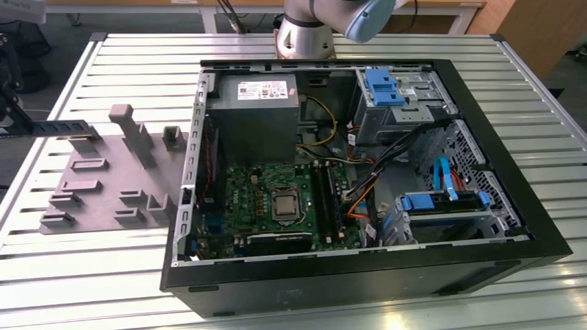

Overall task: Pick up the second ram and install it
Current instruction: 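Pick up the second ram and move it above second insertion slot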

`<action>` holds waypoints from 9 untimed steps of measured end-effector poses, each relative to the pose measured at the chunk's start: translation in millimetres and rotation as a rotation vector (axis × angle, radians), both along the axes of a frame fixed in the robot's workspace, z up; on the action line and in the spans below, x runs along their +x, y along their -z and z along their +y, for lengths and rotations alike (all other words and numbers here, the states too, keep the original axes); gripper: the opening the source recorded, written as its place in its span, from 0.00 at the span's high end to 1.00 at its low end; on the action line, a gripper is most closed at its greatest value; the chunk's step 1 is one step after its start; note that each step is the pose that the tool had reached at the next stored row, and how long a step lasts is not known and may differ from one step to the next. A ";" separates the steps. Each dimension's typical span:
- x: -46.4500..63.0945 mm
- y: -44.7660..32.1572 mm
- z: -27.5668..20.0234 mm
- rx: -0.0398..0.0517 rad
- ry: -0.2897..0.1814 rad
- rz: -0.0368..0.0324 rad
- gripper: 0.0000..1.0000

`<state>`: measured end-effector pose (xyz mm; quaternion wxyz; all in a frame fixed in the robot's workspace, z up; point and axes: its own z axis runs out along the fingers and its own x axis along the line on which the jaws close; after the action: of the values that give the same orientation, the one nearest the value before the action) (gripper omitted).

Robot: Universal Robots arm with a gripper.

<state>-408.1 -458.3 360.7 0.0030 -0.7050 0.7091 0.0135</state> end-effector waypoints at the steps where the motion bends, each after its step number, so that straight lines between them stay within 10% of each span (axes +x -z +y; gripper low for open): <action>1: 0.0 -0.5 0.0 0.0000 0.000 0.0000 0.86; 9: 0.0 -4.3 0.0 0.0000 0.000 0.0000 0.86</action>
<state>-408.1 -458.3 365.1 0.0030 -0.7050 0.7091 0.0135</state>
